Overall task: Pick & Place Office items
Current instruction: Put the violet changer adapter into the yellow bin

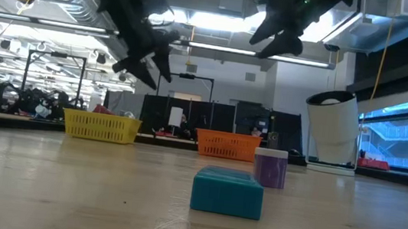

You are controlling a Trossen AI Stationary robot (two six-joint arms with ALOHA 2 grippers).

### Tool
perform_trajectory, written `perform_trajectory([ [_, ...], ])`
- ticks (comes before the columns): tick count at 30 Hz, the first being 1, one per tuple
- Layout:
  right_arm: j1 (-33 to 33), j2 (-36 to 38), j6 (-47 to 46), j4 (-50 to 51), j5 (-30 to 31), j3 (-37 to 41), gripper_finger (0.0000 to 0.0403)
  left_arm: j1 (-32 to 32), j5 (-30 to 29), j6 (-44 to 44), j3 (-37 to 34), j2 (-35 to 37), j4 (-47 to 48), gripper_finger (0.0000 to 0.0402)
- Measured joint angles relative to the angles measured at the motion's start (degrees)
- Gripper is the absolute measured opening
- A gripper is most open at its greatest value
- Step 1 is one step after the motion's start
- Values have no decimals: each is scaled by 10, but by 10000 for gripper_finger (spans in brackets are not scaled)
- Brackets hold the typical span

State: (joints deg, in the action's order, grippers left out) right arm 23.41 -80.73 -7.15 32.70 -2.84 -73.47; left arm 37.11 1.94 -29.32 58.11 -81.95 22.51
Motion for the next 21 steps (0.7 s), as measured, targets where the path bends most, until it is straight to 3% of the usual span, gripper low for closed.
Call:
perform_trajectory([
  [6, -37, 0, -56, 90, 0, 0, 318, -30, 22, 44, 0, 13, 17, 223],
  [12, -103, 0, 31, 137, -10, 64, 318, -57, 22, 98, 0, 14, 32, 223],
  [16, -146, 0, 103, 96, -69, 149, 318, -73, 22, 110, 0, 14, 48, 223],
  [21, -184, 0, 104, -45, -137, 235, 318, -94, 20, 111, 0, 14, 92, 223],
])
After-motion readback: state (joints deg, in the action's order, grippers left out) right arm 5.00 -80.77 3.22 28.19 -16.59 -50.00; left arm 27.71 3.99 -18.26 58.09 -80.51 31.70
